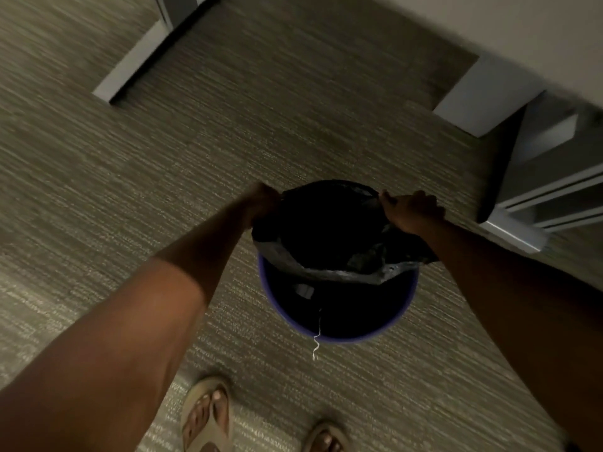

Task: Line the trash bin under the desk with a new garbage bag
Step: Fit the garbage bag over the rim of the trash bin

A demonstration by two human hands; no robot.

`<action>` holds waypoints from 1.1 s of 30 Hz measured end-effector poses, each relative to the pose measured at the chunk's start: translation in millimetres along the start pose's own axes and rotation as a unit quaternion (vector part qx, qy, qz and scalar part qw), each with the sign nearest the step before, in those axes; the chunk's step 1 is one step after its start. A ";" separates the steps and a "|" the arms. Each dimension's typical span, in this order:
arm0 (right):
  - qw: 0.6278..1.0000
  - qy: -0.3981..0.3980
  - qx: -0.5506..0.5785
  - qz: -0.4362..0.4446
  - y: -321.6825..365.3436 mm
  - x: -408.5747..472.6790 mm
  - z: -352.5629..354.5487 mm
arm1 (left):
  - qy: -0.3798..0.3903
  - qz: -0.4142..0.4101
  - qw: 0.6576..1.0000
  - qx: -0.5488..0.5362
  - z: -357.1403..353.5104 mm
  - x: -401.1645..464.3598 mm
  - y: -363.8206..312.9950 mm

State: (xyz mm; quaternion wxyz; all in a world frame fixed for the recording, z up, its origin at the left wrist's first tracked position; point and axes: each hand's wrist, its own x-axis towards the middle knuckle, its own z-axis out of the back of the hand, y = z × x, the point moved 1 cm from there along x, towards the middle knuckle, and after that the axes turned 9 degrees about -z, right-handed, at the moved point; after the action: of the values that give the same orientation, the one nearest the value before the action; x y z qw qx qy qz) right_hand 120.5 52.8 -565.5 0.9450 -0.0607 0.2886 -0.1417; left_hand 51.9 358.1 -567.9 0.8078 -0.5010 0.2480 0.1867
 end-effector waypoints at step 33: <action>0.883 0.036 0.467 -0.016 -75.2 -181.0 -113.7 | -0.189 -0.261 0.941 0.107 -108.5 -171.6 80.7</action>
State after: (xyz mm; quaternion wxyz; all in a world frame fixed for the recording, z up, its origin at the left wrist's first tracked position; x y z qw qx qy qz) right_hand -104.5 32.2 -549.1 0.8505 0.3882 0.2220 -0.2768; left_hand -154.2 285.7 -565.6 0.9092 -0.4140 -0.0299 0.0325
